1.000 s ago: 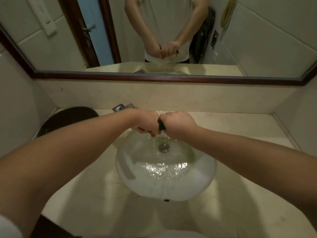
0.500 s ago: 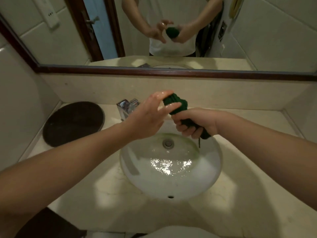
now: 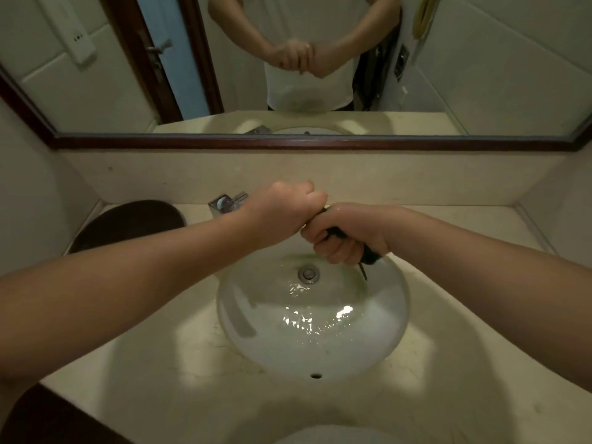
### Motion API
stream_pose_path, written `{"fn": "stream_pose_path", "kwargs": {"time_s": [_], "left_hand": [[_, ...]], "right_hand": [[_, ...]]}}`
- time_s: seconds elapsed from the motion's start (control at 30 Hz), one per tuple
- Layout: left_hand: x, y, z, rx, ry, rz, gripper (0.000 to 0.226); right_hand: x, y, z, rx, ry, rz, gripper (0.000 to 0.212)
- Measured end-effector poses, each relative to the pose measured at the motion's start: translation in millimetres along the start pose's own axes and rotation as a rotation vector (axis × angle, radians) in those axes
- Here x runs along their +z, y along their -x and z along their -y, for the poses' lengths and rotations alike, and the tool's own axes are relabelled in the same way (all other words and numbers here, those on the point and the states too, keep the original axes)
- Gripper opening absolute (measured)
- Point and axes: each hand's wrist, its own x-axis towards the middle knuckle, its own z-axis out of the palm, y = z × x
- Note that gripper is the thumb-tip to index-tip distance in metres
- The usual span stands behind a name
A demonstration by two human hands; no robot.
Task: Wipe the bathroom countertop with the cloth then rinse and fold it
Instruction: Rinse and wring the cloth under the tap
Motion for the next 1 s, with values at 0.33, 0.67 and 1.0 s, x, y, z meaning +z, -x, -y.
{"fn": "stream_pose_path", "kwargs": {"time_s": [0.33,0.67,1.0], "left_hand": [[1.3,-13.7,-20.9,-0.477,-0.023,0.666,0.005],[47.9,-11.2,-36.3,-0.964,0.523,0.753,0.025],[55.2,-6.0,-44.8,-1.336,0.951,0.833,0.022]], "right_hand": [[10.0,-51.3,-10.6,-0.021,1.149,-0.701,0.021],[-18.8,-62.3,-43.2,-0.398,1.562,-0.749,0.02],[-20.4,-71.2,-60.7,-0.273,1.44,-0.766,0.024]]}}
